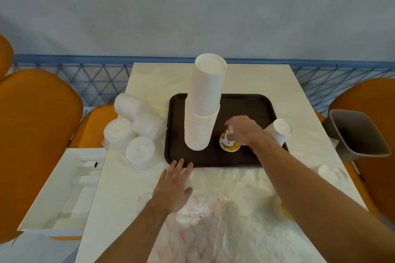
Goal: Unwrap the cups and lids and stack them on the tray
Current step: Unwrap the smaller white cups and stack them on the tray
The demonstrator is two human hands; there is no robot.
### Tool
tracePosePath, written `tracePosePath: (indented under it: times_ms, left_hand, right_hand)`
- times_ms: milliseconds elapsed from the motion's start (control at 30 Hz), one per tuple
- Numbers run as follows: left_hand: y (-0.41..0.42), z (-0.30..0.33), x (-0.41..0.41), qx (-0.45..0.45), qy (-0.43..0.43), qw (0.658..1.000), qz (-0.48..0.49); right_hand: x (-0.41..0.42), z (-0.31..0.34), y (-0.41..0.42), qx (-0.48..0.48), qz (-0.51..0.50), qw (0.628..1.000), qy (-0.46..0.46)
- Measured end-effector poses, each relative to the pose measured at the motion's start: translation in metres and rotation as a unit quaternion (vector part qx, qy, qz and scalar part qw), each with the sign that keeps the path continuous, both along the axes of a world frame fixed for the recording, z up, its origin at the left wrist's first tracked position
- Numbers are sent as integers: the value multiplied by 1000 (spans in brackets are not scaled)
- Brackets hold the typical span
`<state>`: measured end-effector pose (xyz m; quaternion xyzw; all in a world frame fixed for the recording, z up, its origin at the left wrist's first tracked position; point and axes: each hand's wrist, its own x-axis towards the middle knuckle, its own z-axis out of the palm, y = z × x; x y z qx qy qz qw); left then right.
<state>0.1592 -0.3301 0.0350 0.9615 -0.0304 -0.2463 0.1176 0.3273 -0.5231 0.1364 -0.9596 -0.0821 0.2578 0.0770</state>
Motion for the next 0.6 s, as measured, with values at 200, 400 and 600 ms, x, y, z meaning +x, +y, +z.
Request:
tracePosePath:
  times_ms: [200, 400, 600]
  left_hand:
    - [-9, 7, 2, -34, -17, 999, 2]
    - [-41, 24, -22, -87, -42, 994, -46]
    - [-72, 23, -46, -78, -25, 993, -87]
  right_hand:
    - [-42, 20, -16, 60, -39, 997, -41]
    - [-96, 47, -69, 43, -117, 973, -192]
    - [-119, 53, -149, -78, -149, 978, -122]
